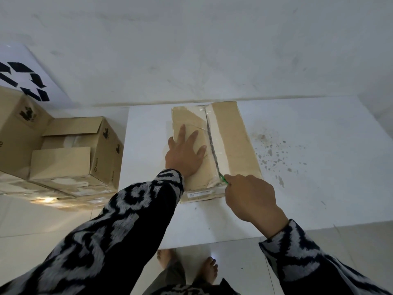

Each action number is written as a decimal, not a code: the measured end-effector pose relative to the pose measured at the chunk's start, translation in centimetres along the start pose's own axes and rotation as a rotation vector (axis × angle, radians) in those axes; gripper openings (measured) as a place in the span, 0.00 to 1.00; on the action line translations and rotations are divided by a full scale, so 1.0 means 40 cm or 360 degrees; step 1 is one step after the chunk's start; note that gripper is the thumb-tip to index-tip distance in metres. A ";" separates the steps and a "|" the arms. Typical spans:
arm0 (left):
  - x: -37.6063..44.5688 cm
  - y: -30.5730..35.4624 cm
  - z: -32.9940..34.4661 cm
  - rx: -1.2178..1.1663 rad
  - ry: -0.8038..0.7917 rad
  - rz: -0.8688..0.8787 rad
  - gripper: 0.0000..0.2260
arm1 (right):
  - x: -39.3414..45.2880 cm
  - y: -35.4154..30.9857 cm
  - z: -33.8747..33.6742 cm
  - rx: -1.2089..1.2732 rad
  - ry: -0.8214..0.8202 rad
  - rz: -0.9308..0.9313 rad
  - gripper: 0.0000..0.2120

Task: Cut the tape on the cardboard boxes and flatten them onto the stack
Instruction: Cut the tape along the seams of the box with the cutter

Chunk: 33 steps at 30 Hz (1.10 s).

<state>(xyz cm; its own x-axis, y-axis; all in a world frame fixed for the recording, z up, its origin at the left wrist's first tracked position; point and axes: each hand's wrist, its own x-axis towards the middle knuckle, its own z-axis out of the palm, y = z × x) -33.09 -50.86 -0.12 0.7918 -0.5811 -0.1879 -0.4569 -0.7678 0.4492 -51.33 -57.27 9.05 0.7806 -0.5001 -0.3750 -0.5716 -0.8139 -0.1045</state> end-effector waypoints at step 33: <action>-0.171 -0.091 -0.037 0.0375 -0.0347 0.0773 0.31 | -0.167 0.166 0.140 0.2174 -0.0067 0.0355 0.15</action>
<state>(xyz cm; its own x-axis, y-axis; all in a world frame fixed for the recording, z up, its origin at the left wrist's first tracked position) -36.26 -43.71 0.82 0.3784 -0.9047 -0.1956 -0.8446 -0.4239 0.3270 -61.78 -57.67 5.70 0.6467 -0.5509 -0.5275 -0.4929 0.2259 -0.8402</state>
